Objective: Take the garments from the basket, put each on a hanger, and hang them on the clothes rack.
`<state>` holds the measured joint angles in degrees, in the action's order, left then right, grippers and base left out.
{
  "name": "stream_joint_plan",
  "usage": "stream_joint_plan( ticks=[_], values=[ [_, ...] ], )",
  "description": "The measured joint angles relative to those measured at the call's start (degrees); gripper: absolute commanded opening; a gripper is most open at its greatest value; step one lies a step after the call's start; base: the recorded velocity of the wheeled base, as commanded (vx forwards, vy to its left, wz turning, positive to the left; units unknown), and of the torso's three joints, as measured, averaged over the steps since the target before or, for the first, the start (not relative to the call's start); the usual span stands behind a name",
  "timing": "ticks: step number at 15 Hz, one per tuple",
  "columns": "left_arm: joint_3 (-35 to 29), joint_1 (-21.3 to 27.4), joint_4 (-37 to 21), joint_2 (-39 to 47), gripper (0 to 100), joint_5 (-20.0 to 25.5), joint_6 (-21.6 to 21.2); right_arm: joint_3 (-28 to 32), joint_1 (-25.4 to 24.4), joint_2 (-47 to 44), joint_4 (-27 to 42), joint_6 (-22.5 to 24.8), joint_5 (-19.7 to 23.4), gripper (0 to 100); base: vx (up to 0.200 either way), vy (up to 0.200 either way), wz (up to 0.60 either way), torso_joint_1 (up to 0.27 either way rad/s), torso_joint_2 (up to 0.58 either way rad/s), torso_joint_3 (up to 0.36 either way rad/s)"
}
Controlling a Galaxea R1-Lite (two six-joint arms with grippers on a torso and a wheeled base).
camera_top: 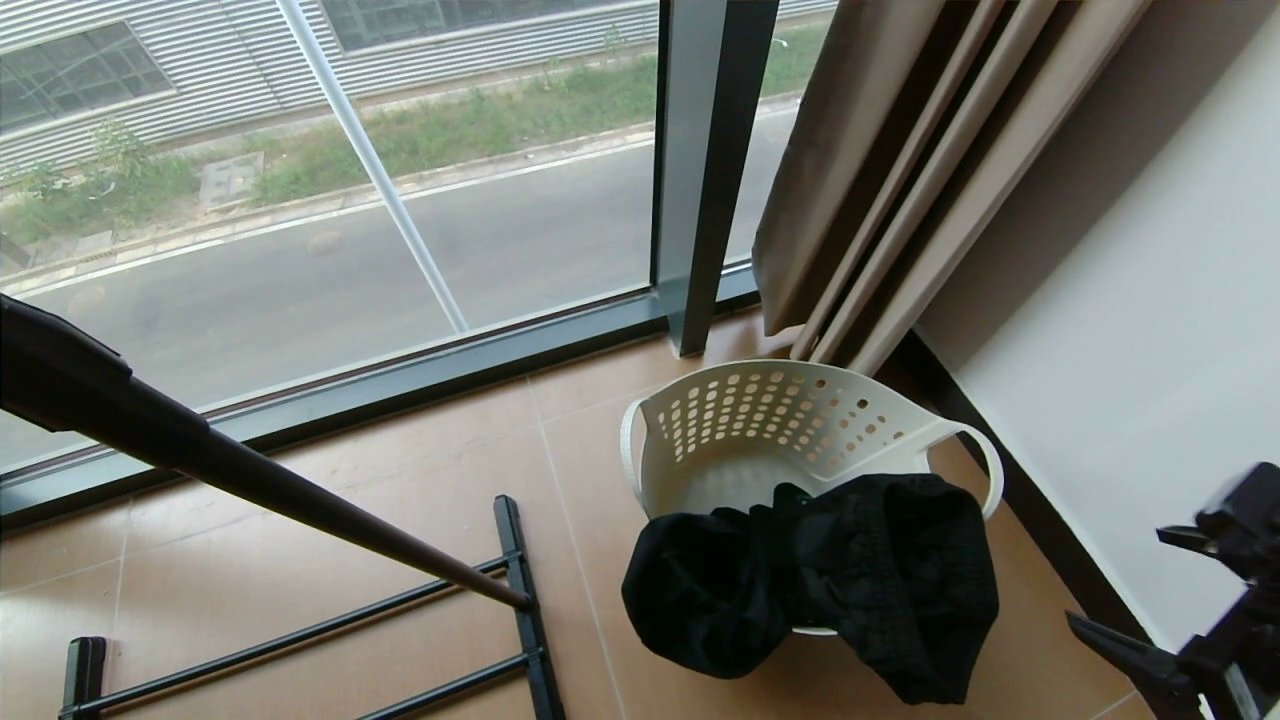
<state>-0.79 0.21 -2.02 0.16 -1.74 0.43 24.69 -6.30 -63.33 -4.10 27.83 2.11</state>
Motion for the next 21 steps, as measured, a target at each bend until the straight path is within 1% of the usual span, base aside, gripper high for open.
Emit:
stream_joint_plan(
  ticks=[2,4,6,7,9,13,14,16,17,21],
  values=[
    [0.0,0.0,0.0,0.0,100,0.0,0.0,5.1,-0.2,-9.8,-0.5,12.1,-0.1,100,0.0,0.0,0.0,0.0,0.0,0.0],
    [0.0,0.0,0.0,0.0,100,0.0,0.0,10.2,-0.3,-18.3,-0.7,22.6,-1.2,100,0.0,0.0,0.0,0.0,0.0,0.0],
    [0.0,0.0,0.0,0.0,100,0.0,0.0,15.0,-0.3,-24.9,-0.8,31.6,-6.6,100,0.0,0.0,0.0,0.0,0.0,0.0],
    [0.0,0.0,0.0,0.0,100,0.0,0.0,17.0,-0.4,-27.6,-0.8,33.8,-8.0,100,0.0,0.0,0.0,0.0,0.0,0.0],
    [0.0,0.0,0.0,0.0,100,0.0,0.0,20.3,-1.1,-32.1,-0.8,35.3,-8.8,100,0.0,0.0,0.0,0.0,0.0,0.0],
    [0.0,0.0,0.0,0.0,100,0.0,0.0,25.3,-2.9,-39.3,-0.8,35.5,-9.0,100,0.0,0.0,0.0,0.0,0.0,0.0],
    [0.0,0.0,0.0,0.0,100,0.0,0.0,26.9,-2.9,-41.4,-1.4,35.5,-9.7,100,0.0,0.0,0.0,0.0,0.0,0.0],
    [0.0,0.0,0.0,0.0,100,0.0,0.0,29.5,-3.0,-45.5,-5.7,35.5,-11.0,100,0.0,0.0,0.0,0.0,0.0,0.0],
    [0.0,0.0,0.0,0.0,100,0.0,0.0,30.5,-3.1,-47.2,-6.7,35.5,-11.2,100,0.0,0.0,0.0,0.0,0.0,0.0],
    [0.0,0.0,0.0,-0.1,100,0.0,0.0,33.4,-3.4,-51.9,-7.7,35.6,-12.0,100,0.0,0.0,0.0,0.0,0.0,0.0]
  ],
)
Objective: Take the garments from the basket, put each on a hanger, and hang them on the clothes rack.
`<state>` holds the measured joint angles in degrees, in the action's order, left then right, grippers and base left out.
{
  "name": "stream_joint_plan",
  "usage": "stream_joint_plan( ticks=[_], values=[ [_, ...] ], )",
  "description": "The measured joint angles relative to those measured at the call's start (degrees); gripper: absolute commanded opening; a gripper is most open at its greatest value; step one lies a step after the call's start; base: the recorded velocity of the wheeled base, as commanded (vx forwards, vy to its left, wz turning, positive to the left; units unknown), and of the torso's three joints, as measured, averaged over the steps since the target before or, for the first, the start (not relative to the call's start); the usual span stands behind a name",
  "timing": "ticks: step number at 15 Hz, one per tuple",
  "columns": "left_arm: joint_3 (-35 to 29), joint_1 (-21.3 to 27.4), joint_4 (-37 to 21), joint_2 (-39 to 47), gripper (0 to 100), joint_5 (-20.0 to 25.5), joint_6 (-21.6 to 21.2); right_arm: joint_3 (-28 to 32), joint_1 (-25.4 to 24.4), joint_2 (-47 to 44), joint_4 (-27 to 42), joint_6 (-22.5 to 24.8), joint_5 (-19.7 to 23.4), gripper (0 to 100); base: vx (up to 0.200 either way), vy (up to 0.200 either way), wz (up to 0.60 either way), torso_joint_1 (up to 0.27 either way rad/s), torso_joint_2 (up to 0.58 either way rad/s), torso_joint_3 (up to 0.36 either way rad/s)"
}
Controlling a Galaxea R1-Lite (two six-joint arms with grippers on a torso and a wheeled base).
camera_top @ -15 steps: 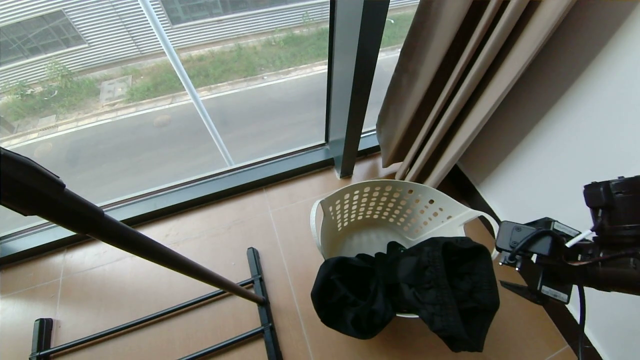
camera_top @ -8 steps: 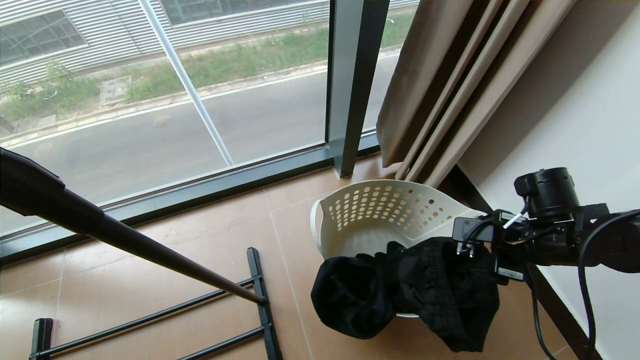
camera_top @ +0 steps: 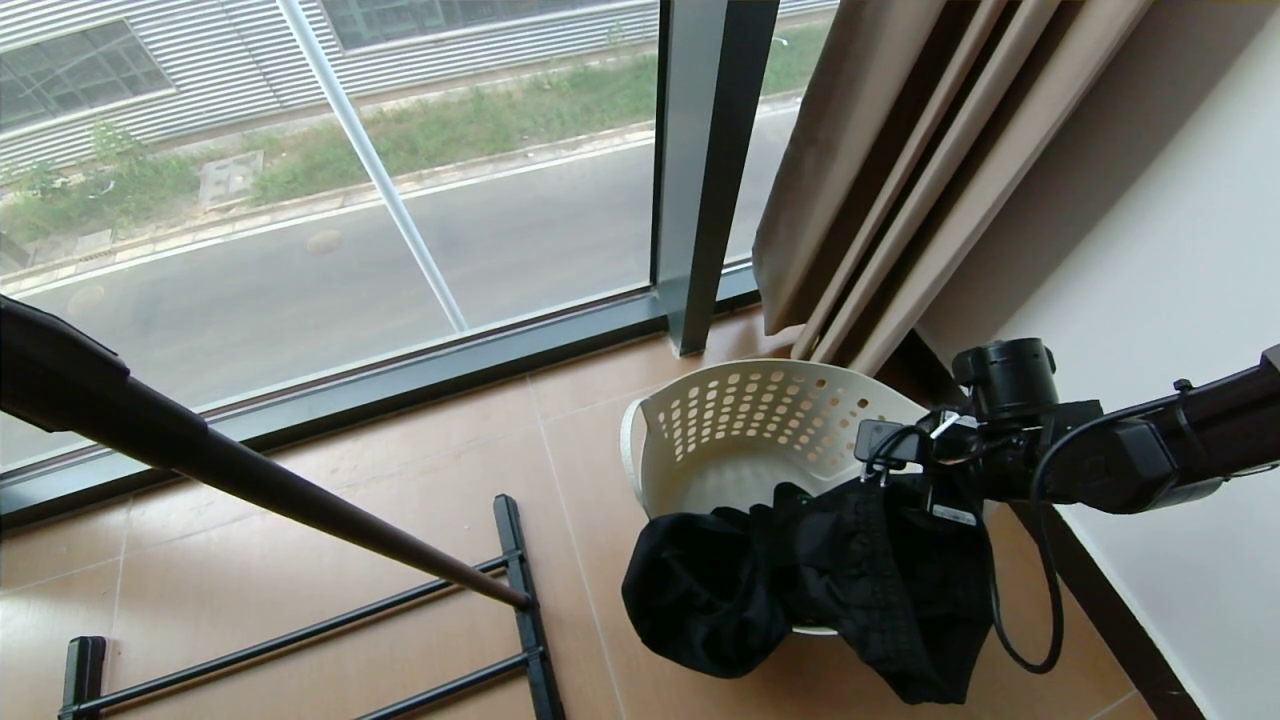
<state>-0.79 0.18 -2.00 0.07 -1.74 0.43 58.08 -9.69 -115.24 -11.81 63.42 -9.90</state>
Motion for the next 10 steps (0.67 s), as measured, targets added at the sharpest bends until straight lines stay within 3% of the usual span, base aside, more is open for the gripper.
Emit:
stream_joint_plan(
  ticks=[10],
  values=[
    [0.0,0.0,0.0,0.0,100,0.0,0.0,4.9,0.0,-4.6,-0.2,-0.5,0.1,100,0.0,0.0,0.0,0.0,0.0,0.0]
  ],
)
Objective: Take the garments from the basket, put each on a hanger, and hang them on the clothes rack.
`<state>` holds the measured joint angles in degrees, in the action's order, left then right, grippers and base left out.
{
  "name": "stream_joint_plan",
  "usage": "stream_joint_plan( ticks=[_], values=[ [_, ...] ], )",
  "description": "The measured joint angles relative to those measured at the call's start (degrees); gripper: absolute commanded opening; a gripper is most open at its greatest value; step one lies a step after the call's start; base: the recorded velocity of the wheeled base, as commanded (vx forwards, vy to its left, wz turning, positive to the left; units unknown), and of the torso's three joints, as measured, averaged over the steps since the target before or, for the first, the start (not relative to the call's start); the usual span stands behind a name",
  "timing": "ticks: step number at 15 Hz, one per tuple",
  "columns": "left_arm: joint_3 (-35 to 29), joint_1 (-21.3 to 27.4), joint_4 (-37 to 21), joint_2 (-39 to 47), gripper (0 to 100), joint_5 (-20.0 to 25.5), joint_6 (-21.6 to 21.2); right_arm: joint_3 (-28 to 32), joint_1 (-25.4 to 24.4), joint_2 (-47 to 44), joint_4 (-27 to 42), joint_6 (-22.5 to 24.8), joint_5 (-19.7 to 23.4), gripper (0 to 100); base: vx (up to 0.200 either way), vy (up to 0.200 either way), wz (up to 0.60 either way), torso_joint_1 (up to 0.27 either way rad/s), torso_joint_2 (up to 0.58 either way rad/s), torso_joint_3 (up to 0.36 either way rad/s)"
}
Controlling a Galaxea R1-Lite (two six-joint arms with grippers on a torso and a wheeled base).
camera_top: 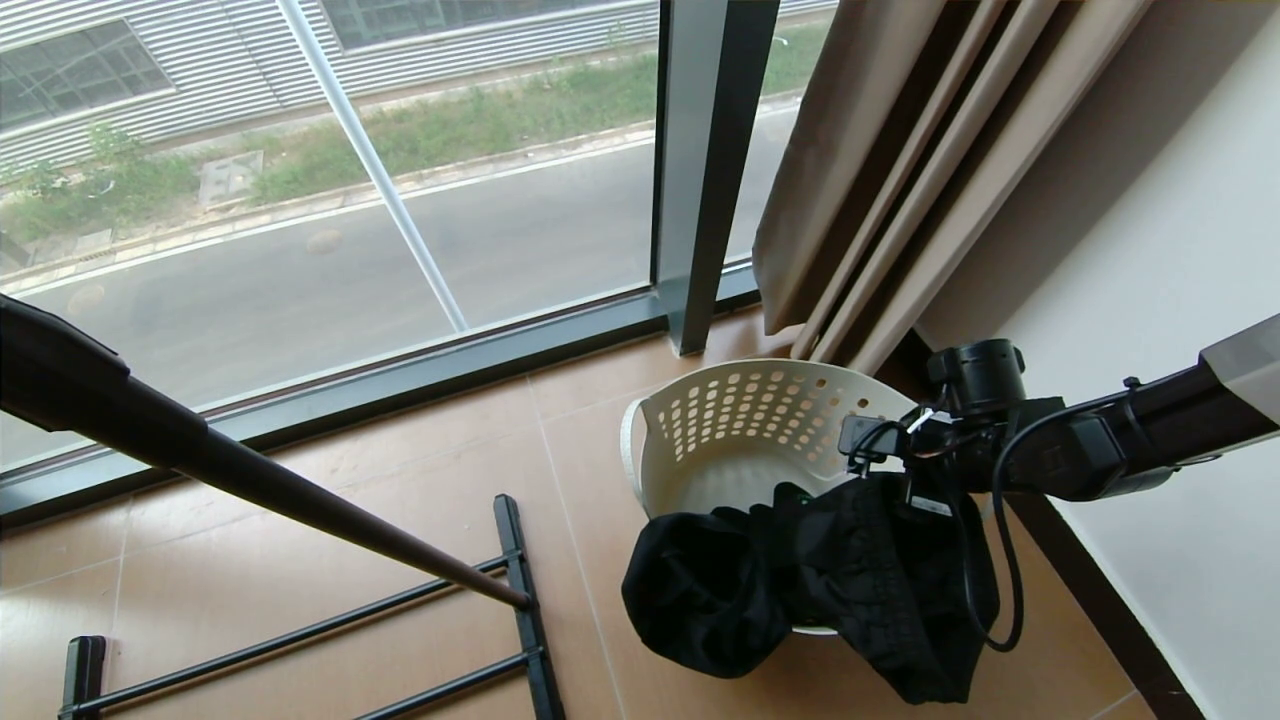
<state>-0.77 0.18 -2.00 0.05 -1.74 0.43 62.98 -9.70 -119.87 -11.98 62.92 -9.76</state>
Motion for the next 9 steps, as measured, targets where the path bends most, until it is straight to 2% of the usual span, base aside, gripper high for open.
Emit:
stream_joint_plan(
  ticks=[9],
  values=[
    [0.0,0.0,0.0,0.0,100,0.0,0.0,0.3,0.0,1.8,-0.1,-0.1,0.0,100,0.0,0.0,0.0,0.0,0.0,0.0]
  ],
)
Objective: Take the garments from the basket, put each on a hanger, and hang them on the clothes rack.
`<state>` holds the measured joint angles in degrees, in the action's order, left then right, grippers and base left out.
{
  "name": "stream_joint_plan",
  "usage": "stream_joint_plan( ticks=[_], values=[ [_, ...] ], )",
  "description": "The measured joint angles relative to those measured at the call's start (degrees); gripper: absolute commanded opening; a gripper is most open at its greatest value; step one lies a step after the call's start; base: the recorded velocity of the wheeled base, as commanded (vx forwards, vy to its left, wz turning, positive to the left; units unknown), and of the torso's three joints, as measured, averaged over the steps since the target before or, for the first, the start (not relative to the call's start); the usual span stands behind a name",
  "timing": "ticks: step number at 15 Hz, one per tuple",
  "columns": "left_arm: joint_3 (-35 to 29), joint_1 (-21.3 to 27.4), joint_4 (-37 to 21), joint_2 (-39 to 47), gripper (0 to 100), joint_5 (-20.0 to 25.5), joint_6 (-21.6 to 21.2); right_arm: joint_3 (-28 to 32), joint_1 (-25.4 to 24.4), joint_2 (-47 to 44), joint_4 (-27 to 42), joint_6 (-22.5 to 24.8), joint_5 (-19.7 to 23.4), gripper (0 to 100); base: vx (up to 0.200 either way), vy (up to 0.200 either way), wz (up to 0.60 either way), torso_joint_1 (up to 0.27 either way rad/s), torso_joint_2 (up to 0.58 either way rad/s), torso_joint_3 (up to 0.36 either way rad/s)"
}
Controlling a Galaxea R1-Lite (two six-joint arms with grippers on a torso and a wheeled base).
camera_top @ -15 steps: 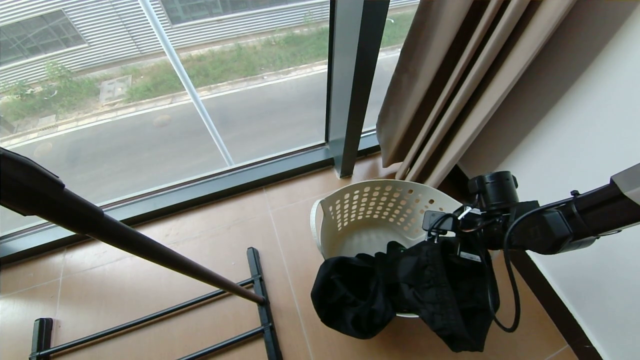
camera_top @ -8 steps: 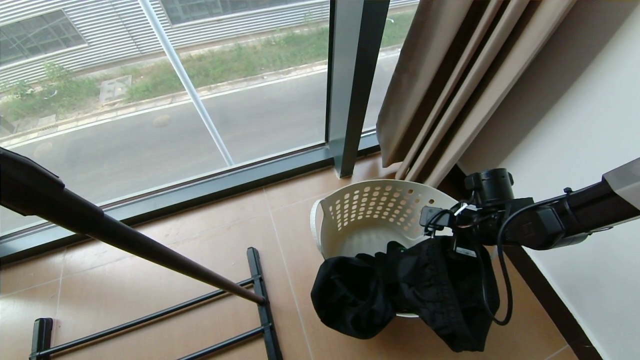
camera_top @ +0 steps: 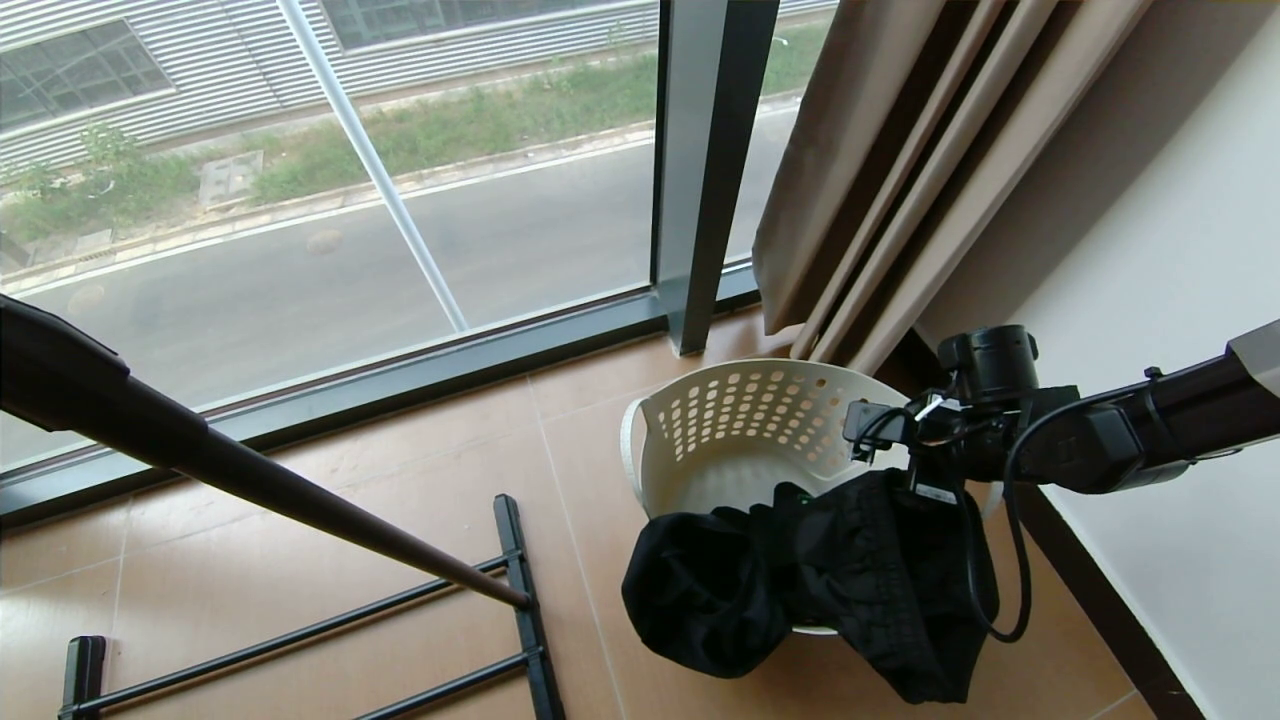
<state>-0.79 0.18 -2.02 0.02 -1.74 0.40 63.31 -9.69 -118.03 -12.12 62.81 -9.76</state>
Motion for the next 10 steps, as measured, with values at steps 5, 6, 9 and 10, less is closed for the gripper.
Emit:
stream_joint_plan(
  ticks=[5,6,9,10],
  values=[
    [0.0,0.0,0.0,0.0,100,0.0,0.0,0.0,0.0,-0.4,-0.1,-0.1,0.3,100,0.0,0.0,0.0,0.0,0.0,0.0],
    [0.0,0.0,0.0,0.0,100,0.0,0.0,0.0,0.0,-0.6,-0.6,-0.1,0.4,100,0.0,0.0,0.0,0.0,0.0,0.0],
    [0.0,0.0,0.0,0.0,100,0.0,0.0,-0.3,-0.1,-1.4,-1.9,-0.5,0.6,0,0.0,0.0,0.0,0.0,0.0,0.0],
    [0.0,0.0,0.0,0.0,100,0.0,0.0,-0.4,-0.3,-1.5,-2.0,-0.8,0.6,0,0.0,0.0,0.0,0.0,0.0,0.0]
  ],
)
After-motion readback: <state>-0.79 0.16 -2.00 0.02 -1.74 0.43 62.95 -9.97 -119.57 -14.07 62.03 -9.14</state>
